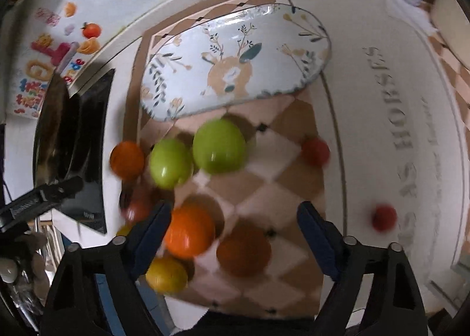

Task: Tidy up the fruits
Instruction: 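Grasp the green apple with the right tool while the left tool grasps an orange, then place the orange on the plate with the left tool while the right tool places the green apple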

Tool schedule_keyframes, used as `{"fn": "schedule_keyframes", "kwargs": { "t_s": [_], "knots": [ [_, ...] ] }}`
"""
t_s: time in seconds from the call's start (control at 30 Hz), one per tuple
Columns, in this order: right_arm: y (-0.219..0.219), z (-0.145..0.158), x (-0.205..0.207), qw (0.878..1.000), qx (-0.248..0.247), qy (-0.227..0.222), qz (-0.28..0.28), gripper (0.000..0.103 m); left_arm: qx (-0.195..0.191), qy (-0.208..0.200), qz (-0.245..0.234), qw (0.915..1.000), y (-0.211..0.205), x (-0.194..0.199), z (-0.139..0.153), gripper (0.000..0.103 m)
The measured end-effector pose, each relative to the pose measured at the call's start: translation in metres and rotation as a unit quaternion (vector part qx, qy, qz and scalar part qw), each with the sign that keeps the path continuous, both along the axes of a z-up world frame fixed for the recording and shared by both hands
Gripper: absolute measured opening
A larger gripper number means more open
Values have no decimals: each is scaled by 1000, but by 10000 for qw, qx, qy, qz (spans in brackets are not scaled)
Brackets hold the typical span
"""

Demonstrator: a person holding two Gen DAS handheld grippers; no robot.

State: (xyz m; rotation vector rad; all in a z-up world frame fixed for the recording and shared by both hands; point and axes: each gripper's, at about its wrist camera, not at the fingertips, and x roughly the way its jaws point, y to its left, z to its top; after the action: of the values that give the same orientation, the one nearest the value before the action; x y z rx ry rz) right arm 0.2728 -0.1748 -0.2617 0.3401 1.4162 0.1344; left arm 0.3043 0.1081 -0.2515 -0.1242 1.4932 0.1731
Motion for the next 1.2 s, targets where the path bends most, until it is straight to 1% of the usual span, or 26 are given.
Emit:
{"fn": "schedule_keyframes", "kwargs": {
  "t_s": [0.03, 0.1, 0.23, 0.33, 0.4, 0.43, 0.47, 0.53, 0.6, 0.67, 0.8, 0.9, 0.97, 1.03, 1.13, 1.2],
  "knots": [
    [0, -6, 10, 10000, 32, 67, 4, 83, -98, 143, 32, 9998, -2, 10, -10, 90],
    [2, -19, 30, 9998, 84, 180, 35, 79, -322, 301, 49, 9990, -5, 26, -26, 89],
    [6, -41, 55, 9984, 299, 468, 76, 75, -398, 536, 20, 9978, -12, 49, -51, 88],
    [11, -54, 69, 9970, 426, 633, 94, 72, -429, 692, -35, 9967, -17, 57, -64, 87],
    [14, -60, 73, 9962, 482, 714, 102, 70, -413, 783, -86, 9960, -18, 58, -70, 77],
    [15, -64, 75, 9957, 520, 755, 110, 68, -436, 830, -96, 9955, -19, 59, -74, 75],
    [16, -66, 78, 9952, 571, 783, 118, 67, -458, 856, -96, 9952, -19, 59, -77, 67],
    [16, -70, 80, 9945, 637, 827, 125, 66, -549, 895, -89, 9944, -20, 59, -82, 63],
    [18, -72, 81, 9938, 707, 851, 145, 62, -515, 869, -115, 9948, -21, 60, -83, 63],
    [21, -72, 81, 9937, 729, 833, 189, 60, -447, 836, -191, 9953, -24, 60, -82, 62],
    [31, -69, 83, 9957, 522, 683, 344, 60, -370, 772, -238, 9960, -28, 58, -79, 61],
    [34, -67, 81, 9965, 422, 647, 335, 60, -348, 735, -255, 9964, -30, 60, -75, 61],
    [31, -60, 79, 9964, 497, 612, 300, 60, -411, 646, -297, 9966, -38, 61, -61, 61],
    [24, -47, 77, 9962, 652, 533, 239, 60, -516, 482, -359, 9969, -46, 61, -39, 61],
    [8, -19, 83, 9971, 718, 215, 92, 59, -819, 130, -476, 9954, -63, 71, -2, 61],
    [-5, -2, 99, 9974, 727, -10, 0, 60, -1076, -61, -533, 9927, -77, 88, 16, 61]
  ]
}}
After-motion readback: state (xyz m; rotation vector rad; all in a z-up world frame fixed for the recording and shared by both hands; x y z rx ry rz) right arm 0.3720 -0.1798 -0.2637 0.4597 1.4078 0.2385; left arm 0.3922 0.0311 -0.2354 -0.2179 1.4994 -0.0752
